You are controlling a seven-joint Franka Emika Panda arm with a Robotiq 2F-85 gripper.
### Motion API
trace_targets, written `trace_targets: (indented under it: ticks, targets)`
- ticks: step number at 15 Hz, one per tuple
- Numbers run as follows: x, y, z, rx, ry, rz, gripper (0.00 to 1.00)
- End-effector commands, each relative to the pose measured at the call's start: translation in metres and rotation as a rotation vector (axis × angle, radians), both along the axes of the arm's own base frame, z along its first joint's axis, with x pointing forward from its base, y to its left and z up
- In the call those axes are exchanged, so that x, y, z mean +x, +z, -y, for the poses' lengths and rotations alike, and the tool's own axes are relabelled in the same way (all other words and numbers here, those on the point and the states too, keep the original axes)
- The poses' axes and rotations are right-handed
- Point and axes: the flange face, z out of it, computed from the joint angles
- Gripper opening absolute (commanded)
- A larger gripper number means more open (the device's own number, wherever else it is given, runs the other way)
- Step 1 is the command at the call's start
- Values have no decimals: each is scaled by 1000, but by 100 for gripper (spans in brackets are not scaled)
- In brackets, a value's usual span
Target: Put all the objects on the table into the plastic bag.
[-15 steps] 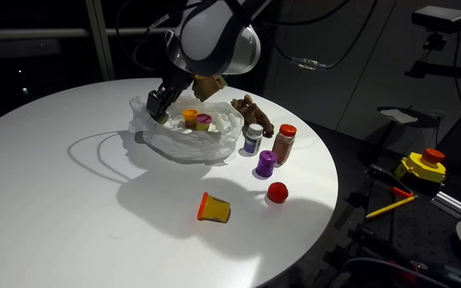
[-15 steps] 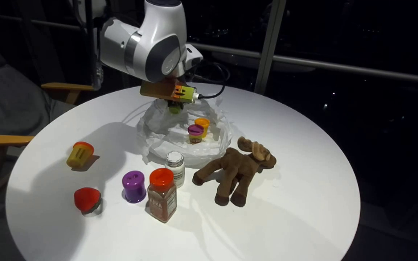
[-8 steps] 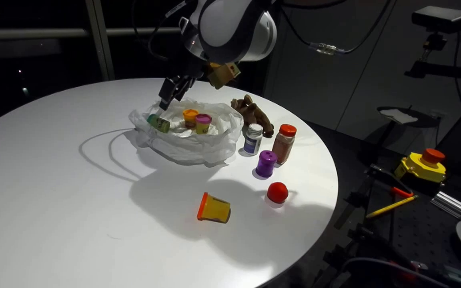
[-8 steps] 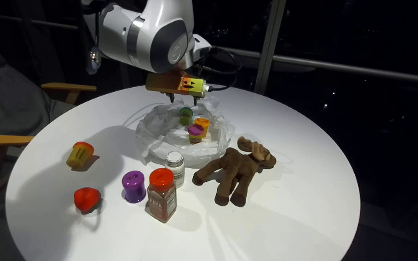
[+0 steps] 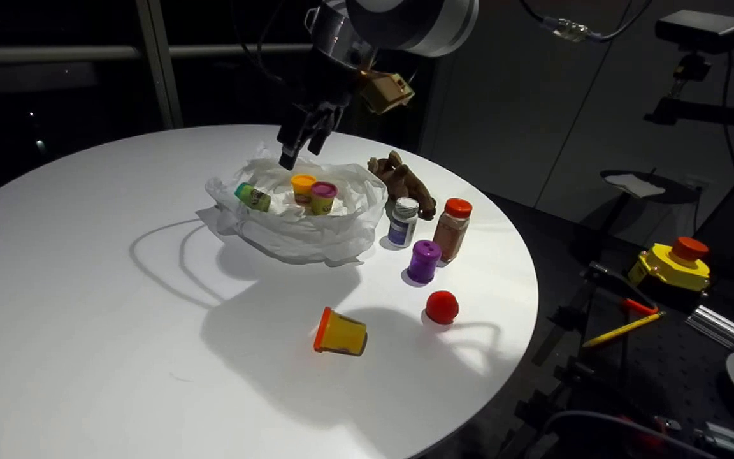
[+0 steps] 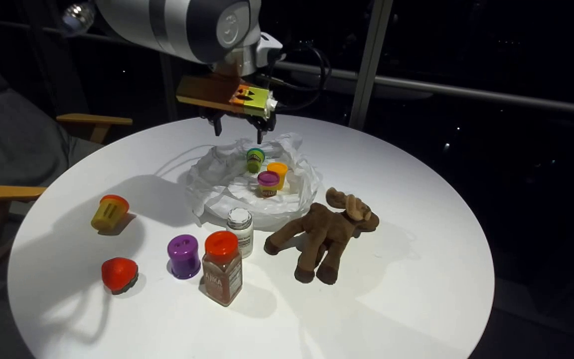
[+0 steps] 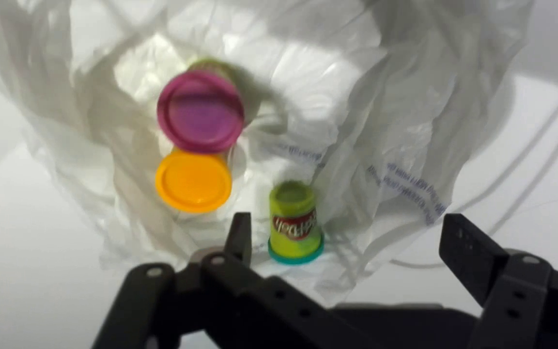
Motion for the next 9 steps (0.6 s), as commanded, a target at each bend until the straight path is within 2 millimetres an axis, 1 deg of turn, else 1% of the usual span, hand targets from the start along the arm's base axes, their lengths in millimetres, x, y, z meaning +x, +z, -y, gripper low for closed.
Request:
trace_targets:
  ticks: [1,4,6,8,9]
  targets:
    - [-41,28,-23,-45,-114,-165,100]
    - [-64,37,-61,-92,-202,-325,100]
    - [-75,38,-86,-109,-249,-442,100]
    - [-82,25,-104,-121,-248,-485,100]
    - [-85,15,-109,-133,-237,-510,100]
